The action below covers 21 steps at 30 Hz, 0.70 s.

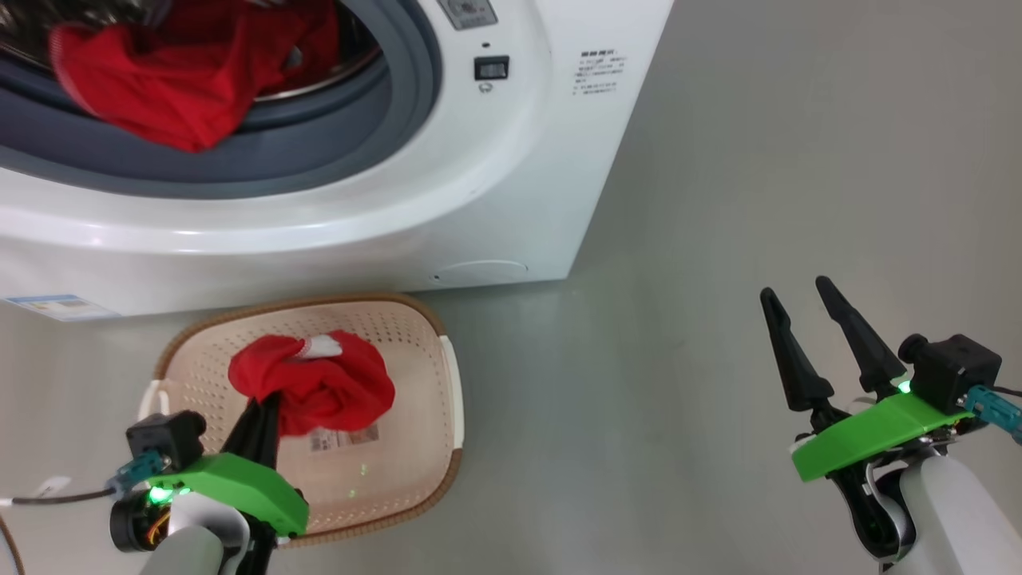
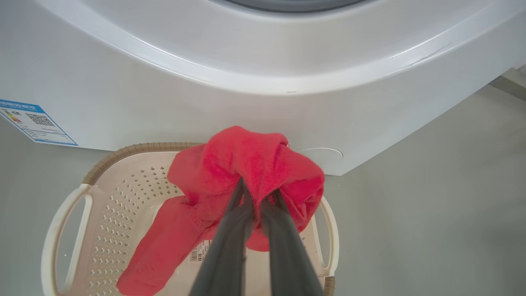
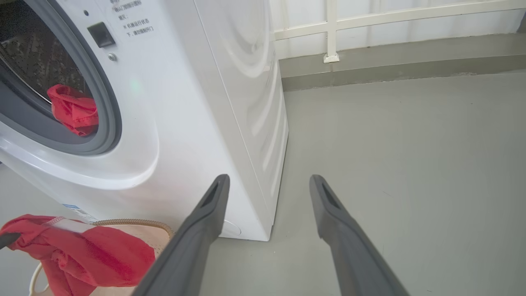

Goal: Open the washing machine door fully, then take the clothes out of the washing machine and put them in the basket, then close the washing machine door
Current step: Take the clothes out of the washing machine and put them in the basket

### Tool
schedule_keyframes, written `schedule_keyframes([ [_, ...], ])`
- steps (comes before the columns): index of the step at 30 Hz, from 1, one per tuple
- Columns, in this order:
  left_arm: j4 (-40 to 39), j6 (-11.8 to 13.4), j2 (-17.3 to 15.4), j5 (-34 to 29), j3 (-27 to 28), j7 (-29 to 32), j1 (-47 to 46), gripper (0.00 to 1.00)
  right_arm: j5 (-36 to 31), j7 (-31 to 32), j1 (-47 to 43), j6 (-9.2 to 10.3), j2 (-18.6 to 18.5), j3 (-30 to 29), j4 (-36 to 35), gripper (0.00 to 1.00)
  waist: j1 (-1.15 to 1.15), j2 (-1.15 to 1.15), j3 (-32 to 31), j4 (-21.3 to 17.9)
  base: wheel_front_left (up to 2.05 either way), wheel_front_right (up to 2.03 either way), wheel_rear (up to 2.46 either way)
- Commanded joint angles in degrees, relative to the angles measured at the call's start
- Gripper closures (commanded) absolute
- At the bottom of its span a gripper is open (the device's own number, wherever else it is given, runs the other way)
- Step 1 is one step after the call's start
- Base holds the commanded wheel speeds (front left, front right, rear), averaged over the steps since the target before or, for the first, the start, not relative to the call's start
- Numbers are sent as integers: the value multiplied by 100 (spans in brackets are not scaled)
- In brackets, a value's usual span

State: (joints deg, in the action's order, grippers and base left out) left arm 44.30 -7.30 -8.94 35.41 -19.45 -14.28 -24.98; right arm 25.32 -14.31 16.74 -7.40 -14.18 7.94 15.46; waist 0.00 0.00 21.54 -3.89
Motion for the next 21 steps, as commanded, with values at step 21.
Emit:
schedule_keyframes([
  [21, 2470, -18, -249, 343, -809, -70, -1447, 100, -55, -69, 537, -9, 186, 372, -314, 0, 0, 0, 1125, -610, 0, 0, 0],
])
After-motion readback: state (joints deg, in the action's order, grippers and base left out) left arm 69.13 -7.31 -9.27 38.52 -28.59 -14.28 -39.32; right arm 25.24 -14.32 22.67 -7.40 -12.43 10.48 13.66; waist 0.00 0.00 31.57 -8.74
